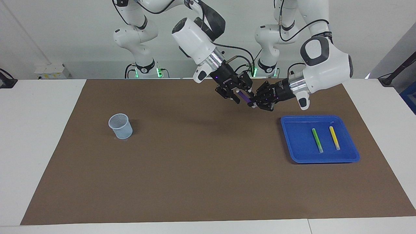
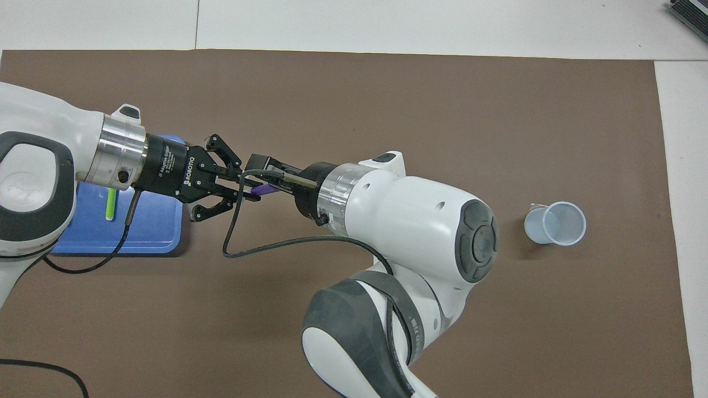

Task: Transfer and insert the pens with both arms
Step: 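Grasp the pen with the right gripper while the left gripper opens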

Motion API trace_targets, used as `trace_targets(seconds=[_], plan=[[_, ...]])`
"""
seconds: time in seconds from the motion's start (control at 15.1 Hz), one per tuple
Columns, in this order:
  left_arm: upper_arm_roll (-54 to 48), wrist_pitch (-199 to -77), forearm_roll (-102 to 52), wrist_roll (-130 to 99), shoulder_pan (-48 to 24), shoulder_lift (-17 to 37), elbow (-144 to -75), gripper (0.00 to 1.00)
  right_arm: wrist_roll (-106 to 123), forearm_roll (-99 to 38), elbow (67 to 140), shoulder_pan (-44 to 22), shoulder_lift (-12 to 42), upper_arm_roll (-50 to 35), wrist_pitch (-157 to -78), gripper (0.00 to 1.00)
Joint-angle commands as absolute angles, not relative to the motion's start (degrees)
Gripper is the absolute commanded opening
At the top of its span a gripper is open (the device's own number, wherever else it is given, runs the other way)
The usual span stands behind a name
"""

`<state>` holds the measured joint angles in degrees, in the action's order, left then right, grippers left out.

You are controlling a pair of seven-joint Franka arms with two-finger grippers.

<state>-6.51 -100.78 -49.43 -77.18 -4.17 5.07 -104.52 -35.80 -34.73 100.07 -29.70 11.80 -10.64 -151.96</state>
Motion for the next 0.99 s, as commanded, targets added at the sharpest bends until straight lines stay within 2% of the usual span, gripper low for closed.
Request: trace_targets(seconds=[0.0, 0.2, 0.46, 0.66, 0.73, 0.8, 0.93], plan=[[-5.9, -101.1, -50.6, -77.9, -4.7, 3.3, -106.3, 0.0, -34.6, -34.8, 99.7, -29.4, 12.2, -11.0, -151.4, 0.71], [-5.9, -101.1, -50.6, -77.9, -4.7, 3.3, -106.3, 0.0, -34.6, -34.8, 99.9, -29.4, 12.1, -11.0, -149.9, 0.67], [-5.9, -101.2, -50.6, -77.9, -4.7, 3.3, -106.3, 0.0, -34.2, -34.8, 99.8, -29.1, 12.0, -10.9, -148.6, 0.52], [-5.9, -101.2, -50.6, -77.9, -4.7, 3.3, -106.3, 0.0, -34.1, -34.8, 99.8, -29.1, 12.0, -10.9, -148.6, 0.36], [-5.9, -101.2, -50.6, -77.8, -4.7, 3.3, -106.3, 0.0, -34.1, -34.8, 99.8, -29.1, 12.0, -10.9, -148.6, 0.24], [-5.9, -101.2, -50.6, -77.8, -4.7, 3.3, -106.3, 0.0, -34.1, -34.8, 99.9, -29.1, 12.0, -10.9, -148.6, 0.03], [-5.9, -101.2, -50.6, -77.8, -4.8, 3.3, -106.3, 0.0, -34.2, -34.8, 99.9, -29.0, 12.0, -10.9, -148.4, 0.0]])
